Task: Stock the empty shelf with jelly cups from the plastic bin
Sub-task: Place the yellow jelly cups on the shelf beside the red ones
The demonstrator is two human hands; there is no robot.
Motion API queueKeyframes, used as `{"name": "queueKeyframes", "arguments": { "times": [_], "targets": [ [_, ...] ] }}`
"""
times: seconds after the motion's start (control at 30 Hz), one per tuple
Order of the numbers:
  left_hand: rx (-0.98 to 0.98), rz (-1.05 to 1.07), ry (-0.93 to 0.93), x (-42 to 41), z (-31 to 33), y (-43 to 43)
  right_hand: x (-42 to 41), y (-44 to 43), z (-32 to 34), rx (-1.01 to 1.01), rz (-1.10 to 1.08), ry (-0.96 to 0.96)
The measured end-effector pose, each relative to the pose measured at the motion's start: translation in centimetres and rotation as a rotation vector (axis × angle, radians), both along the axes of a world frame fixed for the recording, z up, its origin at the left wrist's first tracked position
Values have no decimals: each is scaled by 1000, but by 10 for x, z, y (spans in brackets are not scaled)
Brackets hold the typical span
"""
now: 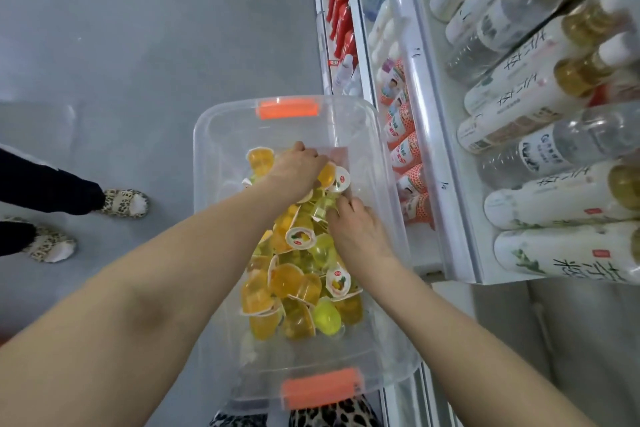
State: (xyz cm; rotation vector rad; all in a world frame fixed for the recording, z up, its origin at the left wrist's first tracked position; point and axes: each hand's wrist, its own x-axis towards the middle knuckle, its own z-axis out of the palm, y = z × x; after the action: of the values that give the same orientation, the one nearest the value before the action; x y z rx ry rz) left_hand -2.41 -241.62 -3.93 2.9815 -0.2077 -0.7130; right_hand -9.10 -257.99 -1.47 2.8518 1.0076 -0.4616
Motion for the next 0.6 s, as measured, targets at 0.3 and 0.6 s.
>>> {"name": "queueKeyframes", "arguments": {
  "times": [0.3,0.6],
  "targets": [
    [-211,250,-115,-31,25,22,-2,2,3,-43,-23,68],
    [-516,455,-206,-98,70,24,-30,3,34,5,-21,-50]
  ]
}}
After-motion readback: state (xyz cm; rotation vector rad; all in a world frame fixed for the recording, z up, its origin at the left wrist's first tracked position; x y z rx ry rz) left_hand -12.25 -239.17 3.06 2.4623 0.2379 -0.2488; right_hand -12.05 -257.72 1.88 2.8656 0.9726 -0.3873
